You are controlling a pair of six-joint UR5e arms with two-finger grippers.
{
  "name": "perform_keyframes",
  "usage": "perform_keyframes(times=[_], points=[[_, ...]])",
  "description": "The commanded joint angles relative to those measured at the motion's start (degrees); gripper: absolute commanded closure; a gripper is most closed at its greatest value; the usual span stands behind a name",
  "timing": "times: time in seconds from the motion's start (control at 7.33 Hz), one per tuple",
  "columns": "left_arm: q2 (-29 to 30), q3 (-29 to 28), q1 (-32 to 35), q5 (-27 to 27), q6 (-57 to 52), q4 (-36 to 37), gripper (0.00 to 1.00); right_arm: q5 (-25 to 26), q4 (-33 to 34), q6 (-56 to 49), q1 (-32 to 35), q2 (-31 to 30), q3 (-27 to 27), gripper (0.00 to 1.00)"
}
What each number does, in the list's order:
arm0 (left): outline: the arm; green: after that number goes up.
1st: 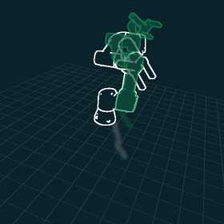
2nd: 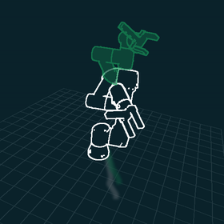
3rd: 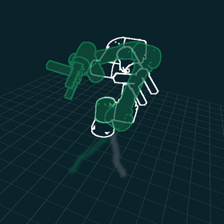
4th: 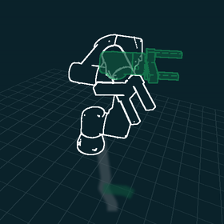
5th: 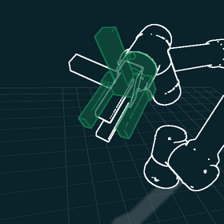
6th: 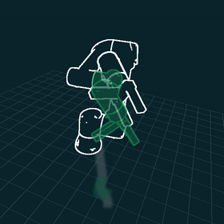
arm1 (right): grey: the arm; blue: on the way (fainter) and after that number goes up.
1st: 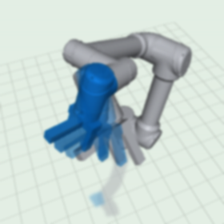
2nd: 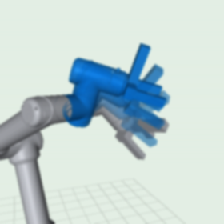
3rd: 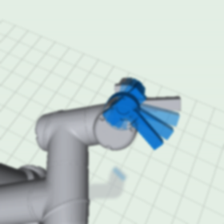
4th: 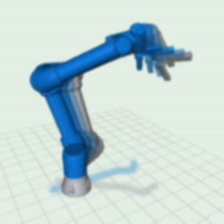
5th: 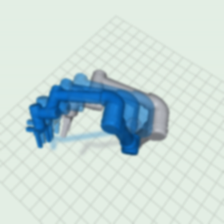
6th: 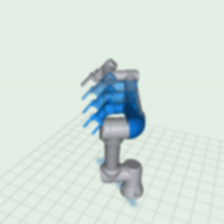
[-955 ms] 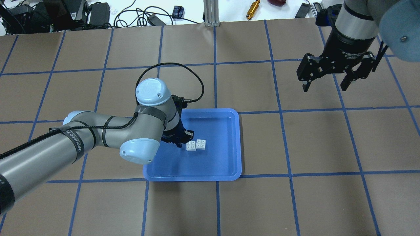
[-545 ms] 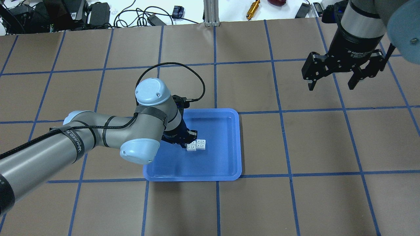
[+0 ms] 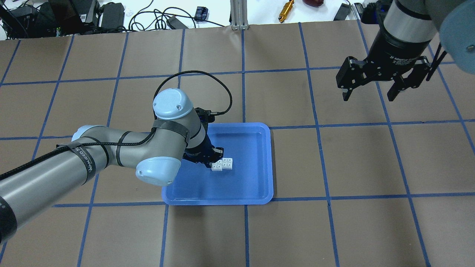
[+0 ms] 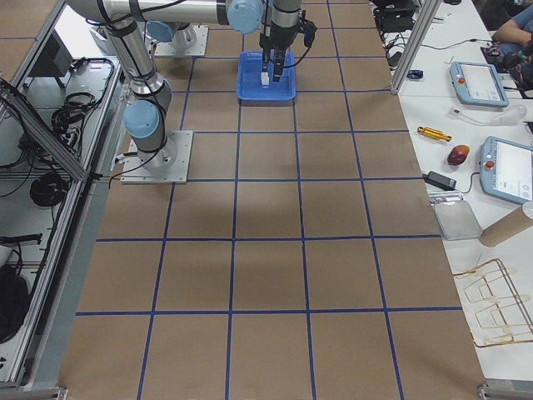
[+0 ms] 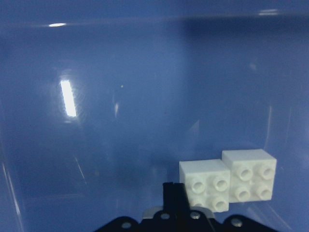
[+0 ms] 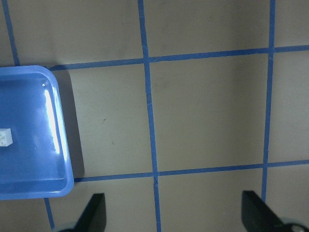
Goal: Assemble white blocks and place on blue tray
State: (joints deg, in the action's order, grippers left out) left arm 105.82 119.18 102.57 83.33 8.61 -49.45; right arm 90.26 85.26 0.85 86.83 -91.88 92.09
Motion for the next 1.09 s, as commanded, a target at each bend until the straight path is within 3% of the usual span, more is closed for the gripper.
perform_keyframes(times=[0.0, 0.95], points=[[0.0, 0.0, 0.0, 0.0, 0.1, 0.3, 1.00, 0.1, 0.2, 0.1, 0.0, 0.1, 0.4, 0.00], [-0.8, -1.1, -1.0, -1.3, 2.2, 0.8, 1.00, 0.2, 0.2, 0.2, 0.0, 0.0, 0.3, 0.00]])
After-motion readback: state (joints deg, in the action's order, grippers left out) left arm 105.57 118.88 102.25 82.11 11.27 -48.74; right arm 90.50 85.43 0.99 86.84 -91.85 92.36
